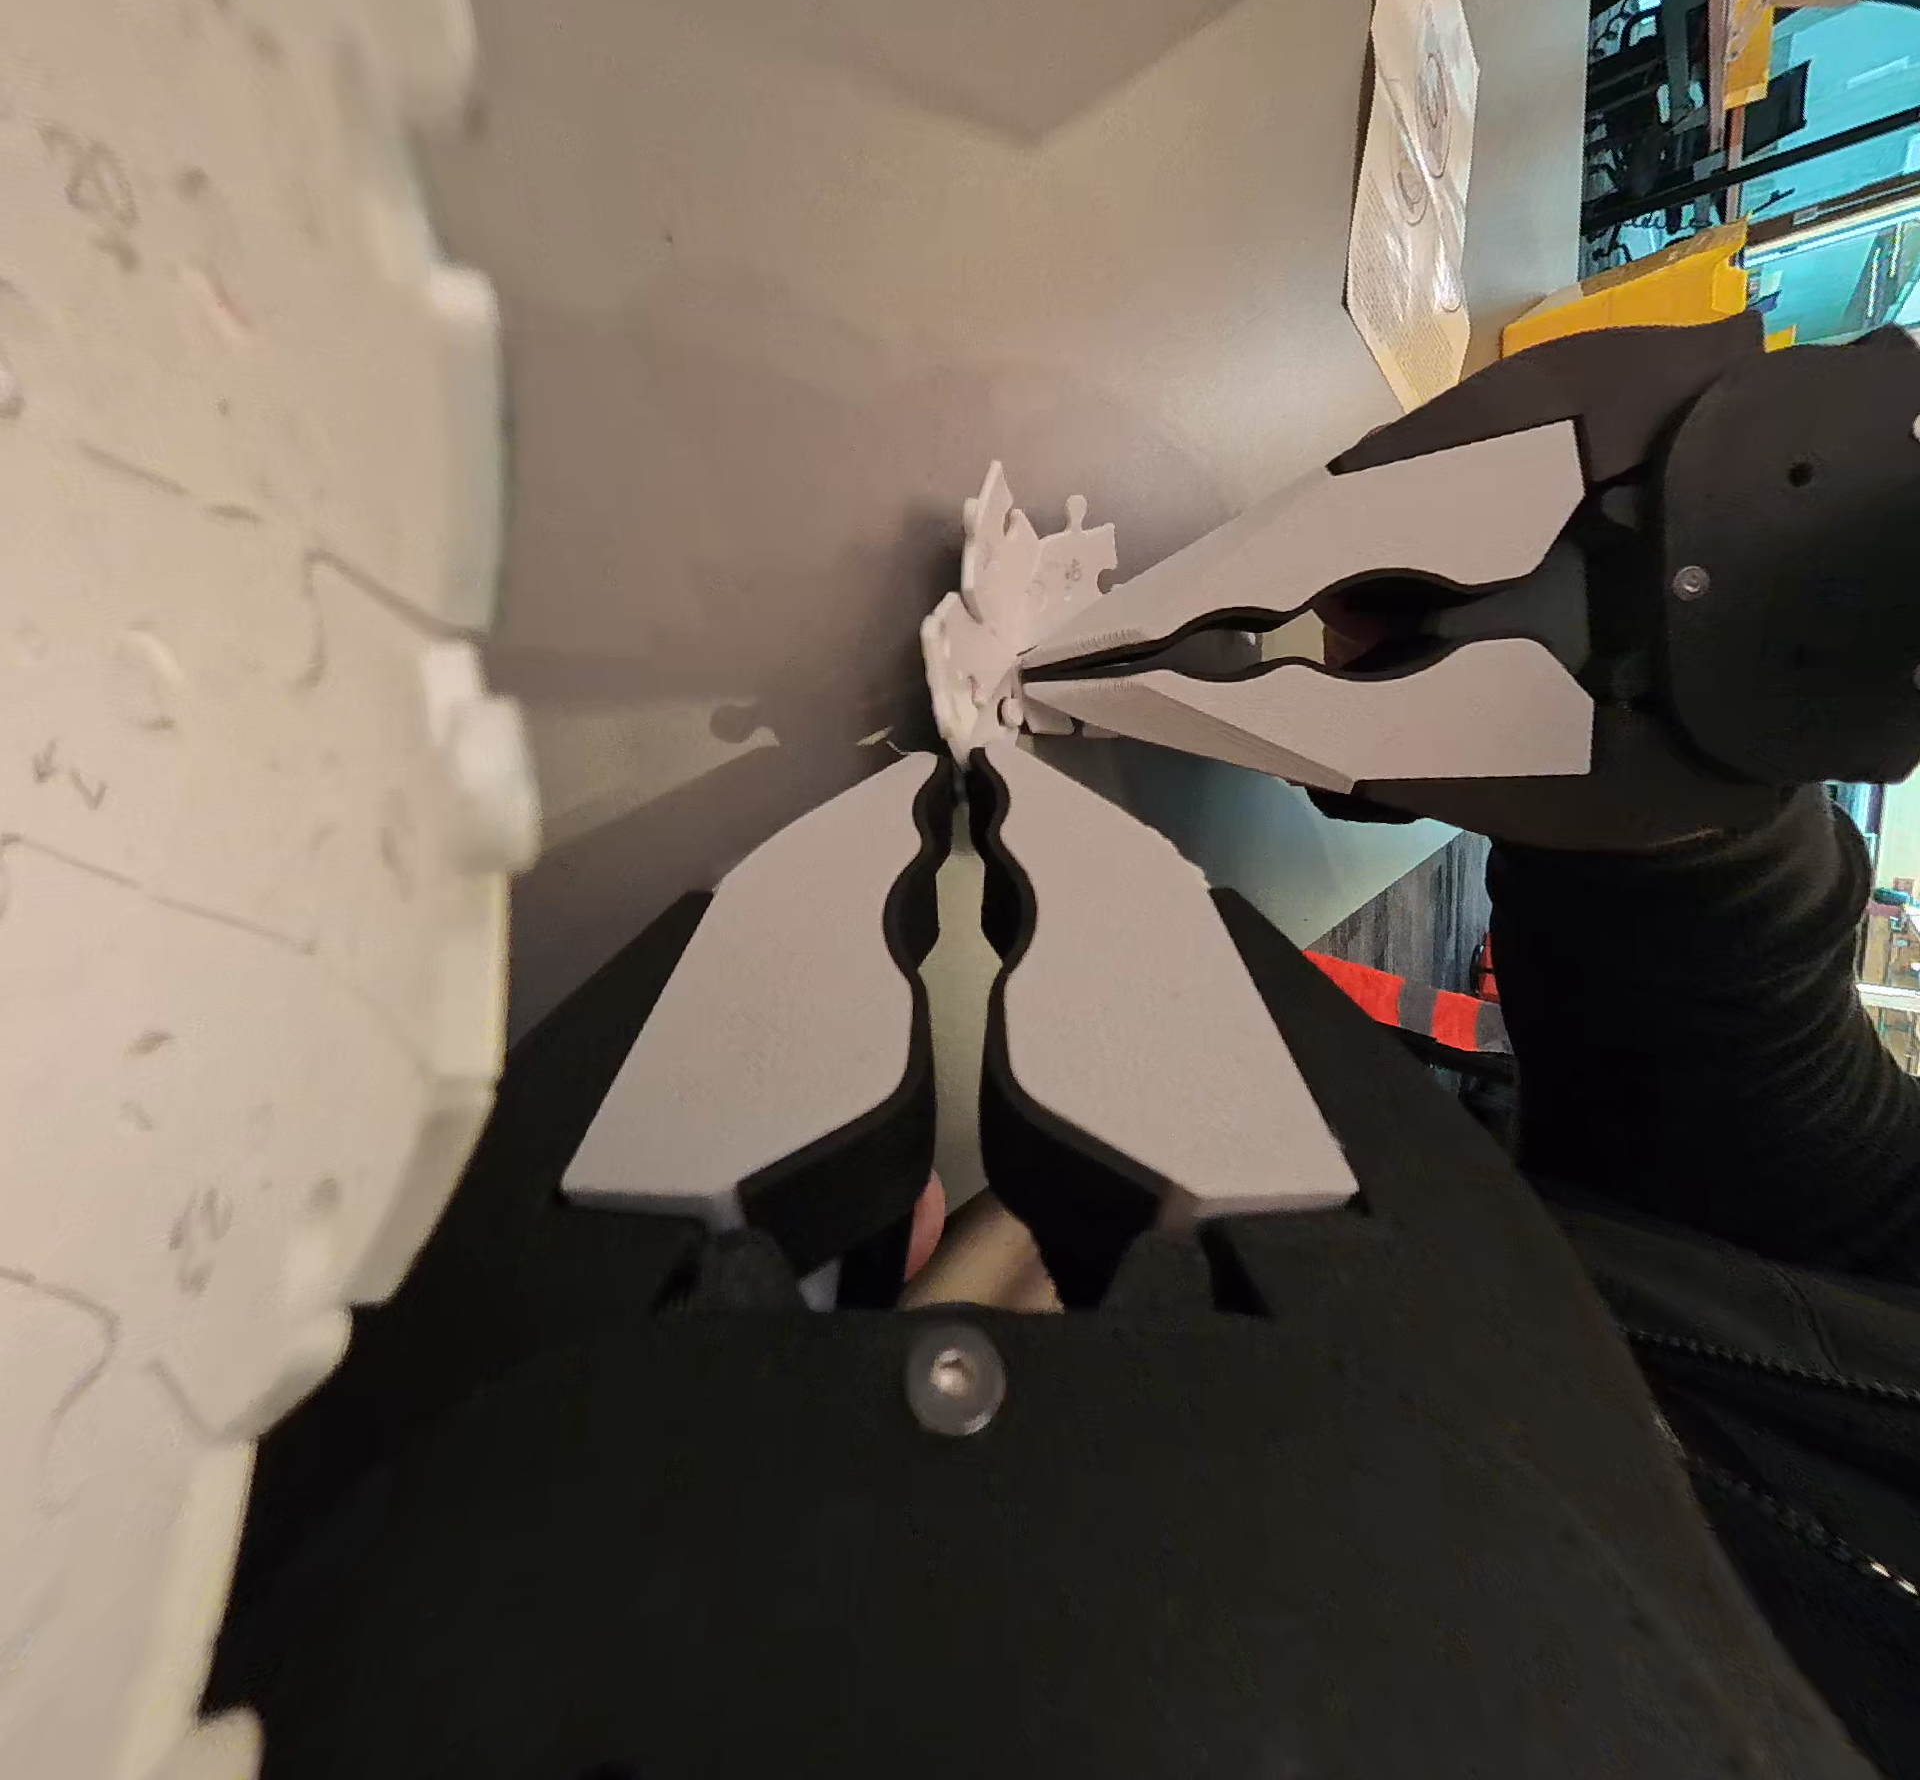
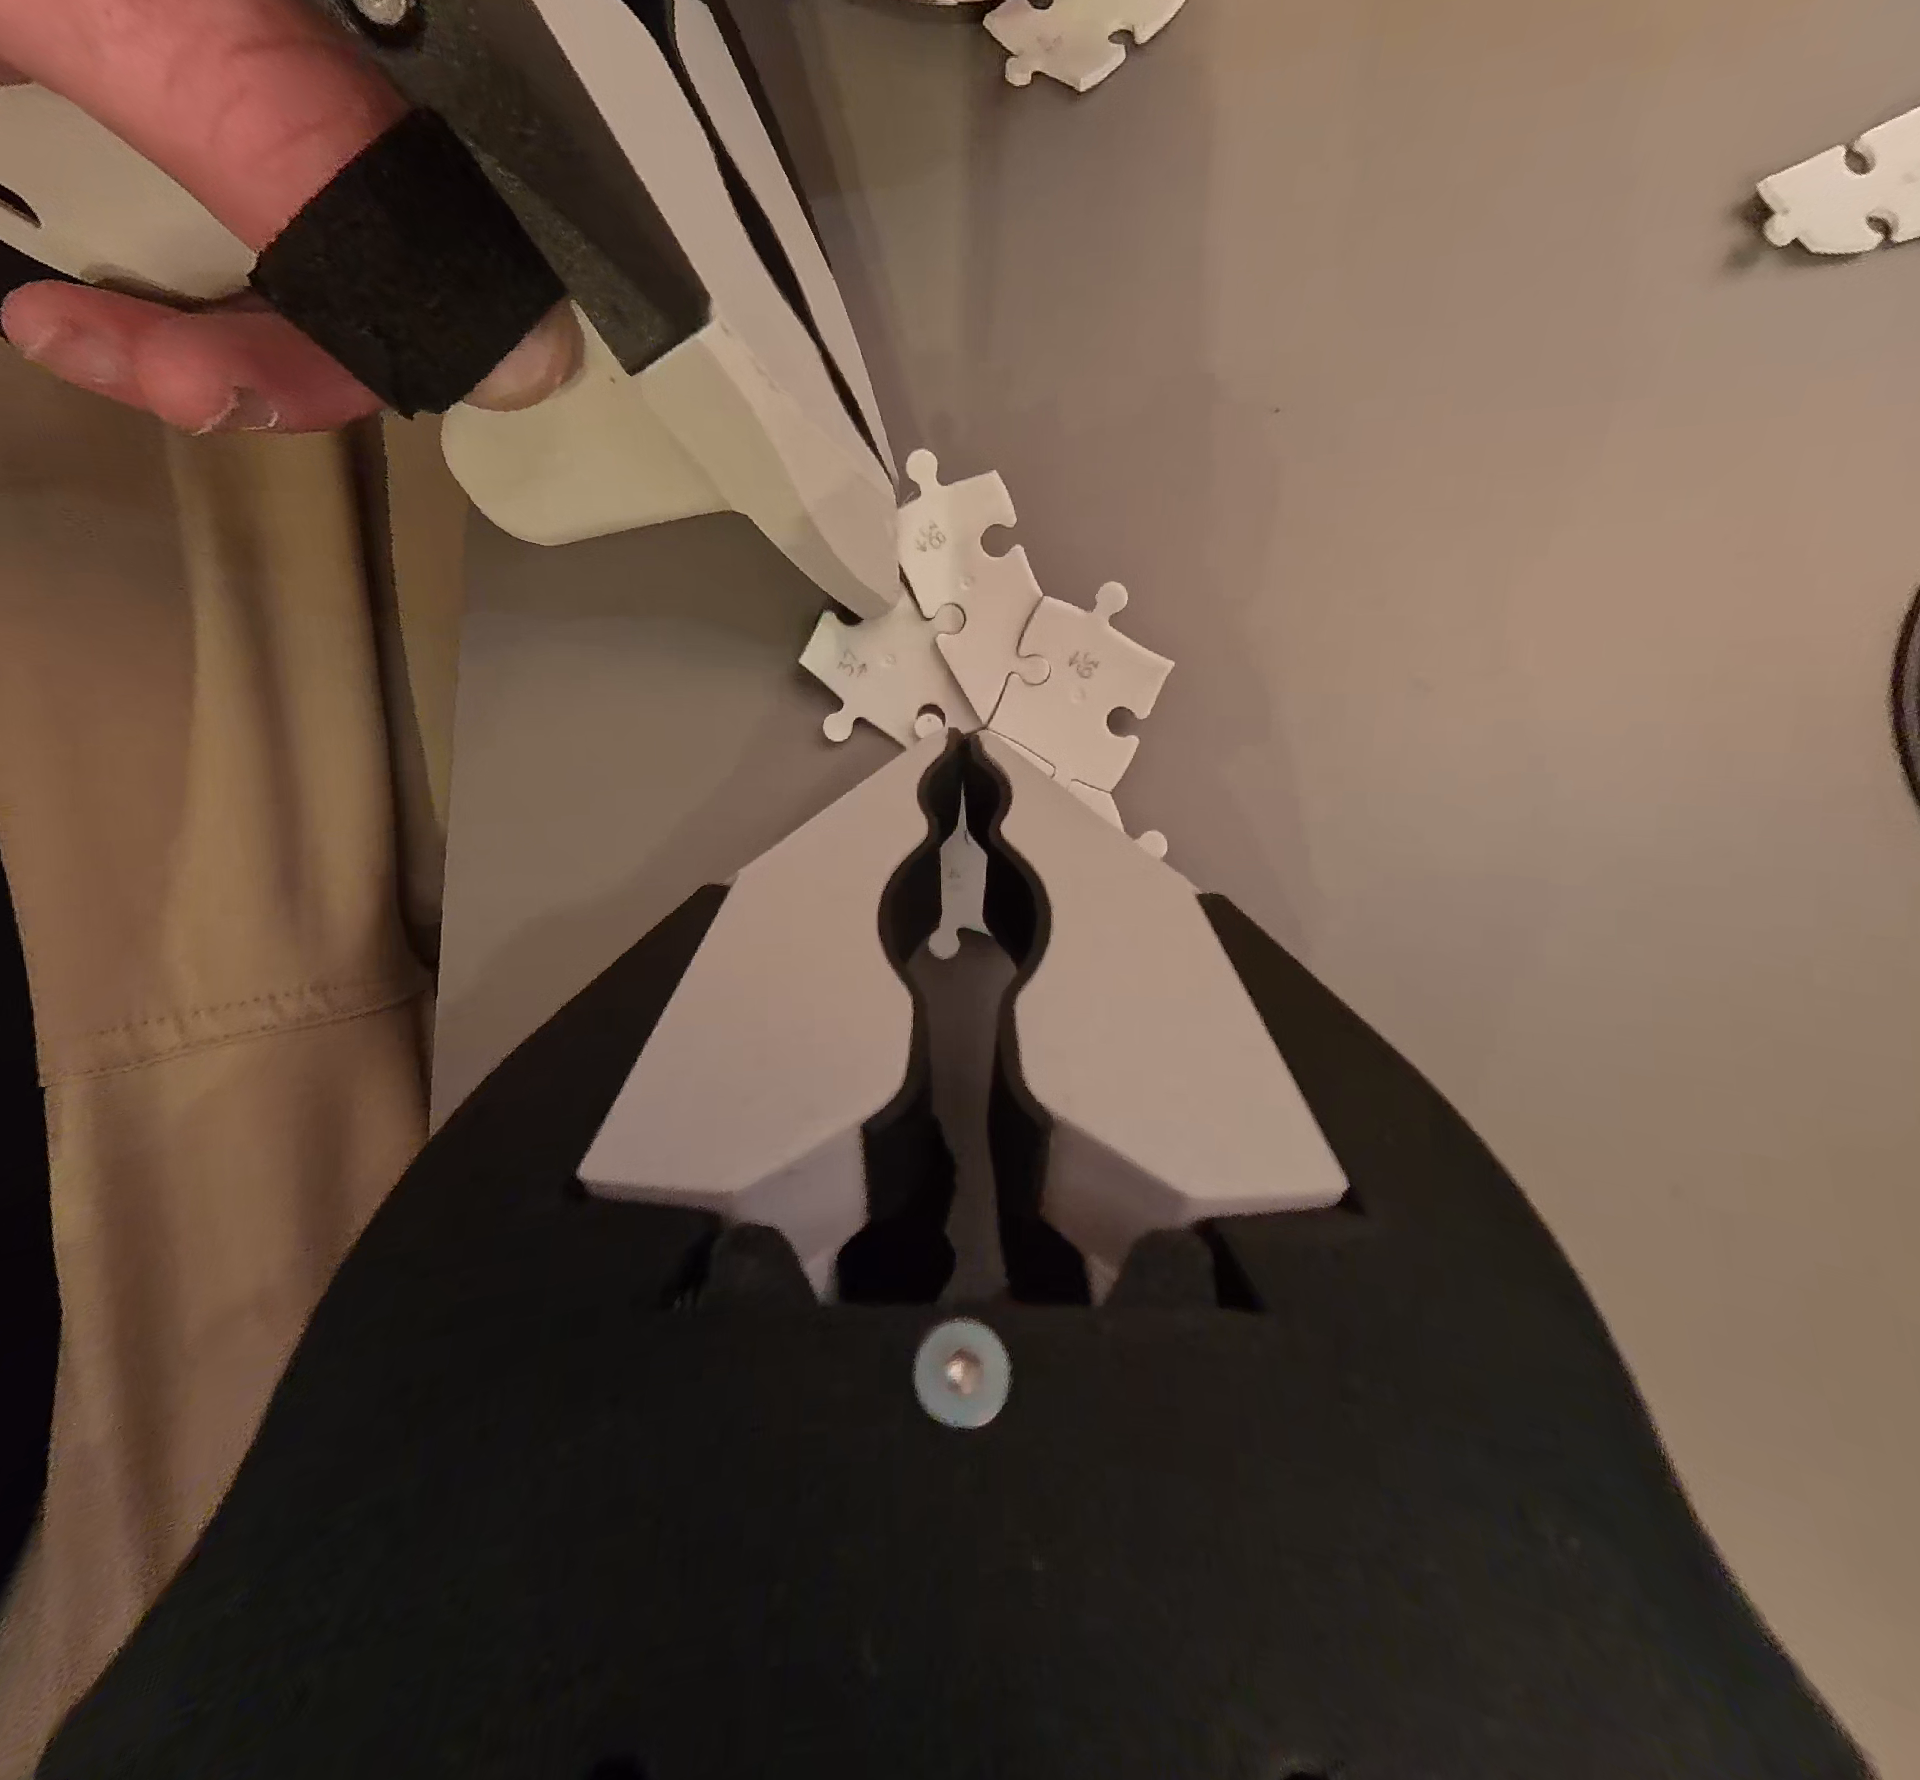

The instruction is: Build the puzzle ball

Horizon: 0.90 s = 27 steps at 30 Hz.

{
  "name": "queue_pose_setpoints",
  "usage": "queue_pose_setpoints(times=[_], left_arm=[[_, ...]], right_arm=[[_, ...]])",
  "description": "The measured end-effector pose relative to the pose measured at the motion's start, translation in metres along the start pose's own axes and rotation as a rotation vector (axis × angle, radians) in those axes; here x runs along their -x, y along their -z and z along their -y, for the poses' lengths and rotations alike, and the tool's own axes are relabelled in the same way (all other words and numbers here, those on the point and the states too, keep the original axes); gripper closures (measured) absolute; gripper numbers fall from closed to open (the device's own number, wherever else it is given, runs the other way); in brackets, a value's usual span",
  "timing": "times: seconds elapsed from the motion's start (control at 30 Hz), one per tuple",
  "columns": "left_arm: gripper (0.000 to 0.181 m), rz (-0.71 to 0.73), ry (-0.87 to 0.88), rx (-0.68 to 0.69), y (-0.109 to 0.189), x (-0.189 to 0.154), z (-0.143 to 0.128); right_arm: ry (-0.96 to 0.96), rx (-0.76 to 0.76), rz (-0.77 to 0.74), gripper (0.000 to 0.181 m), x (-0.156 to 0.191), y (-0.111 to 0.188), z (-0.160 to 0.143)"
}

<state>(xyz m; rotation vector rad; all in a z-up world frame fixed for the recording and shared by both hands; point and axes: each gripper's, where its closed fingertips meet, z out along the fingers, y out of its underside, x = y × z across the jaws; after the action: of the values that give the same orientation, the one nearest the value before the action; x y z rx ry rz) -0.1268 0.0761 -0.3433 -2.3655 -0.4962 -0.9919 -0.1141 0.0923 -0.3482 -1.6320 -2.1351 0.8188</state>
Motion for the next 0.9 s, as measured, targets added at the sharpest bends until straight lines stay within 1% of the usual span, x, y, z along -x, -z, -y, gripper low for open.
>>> queue_pose_setpoints(times=[0.3,0.4,0.53,0.63,0.9], left_arm=[[0.179,-0.005,0.02,0.001,0.0,0.001,0.001],[0.179,-0.004,0.022,-0.002,-0.001,0.002,0.001],[0.179,0.001,0.016,0.001,-0.001,0.001,0.0],[0.179,0.002,0.015,0.005,-0.002,0.001,0.0],[0.179,-0.002,0.015,0.017,-0.002,0.001,-0.002]], right_arm=[[0.002,-0.015,-0.008,0.181,0.001,-0.003,0.003],[0.003,-0.016,-0.008,0.181,0.0,0.004,0.005],[0.026,0.008,0.049,0.181,0.009,0.01,0.001],[0.039,0.047,0.037,0.181,0.008,0.003,-0.006],[0.036,0.011,0.032,0.181,0.005,0.003,-0.004]])
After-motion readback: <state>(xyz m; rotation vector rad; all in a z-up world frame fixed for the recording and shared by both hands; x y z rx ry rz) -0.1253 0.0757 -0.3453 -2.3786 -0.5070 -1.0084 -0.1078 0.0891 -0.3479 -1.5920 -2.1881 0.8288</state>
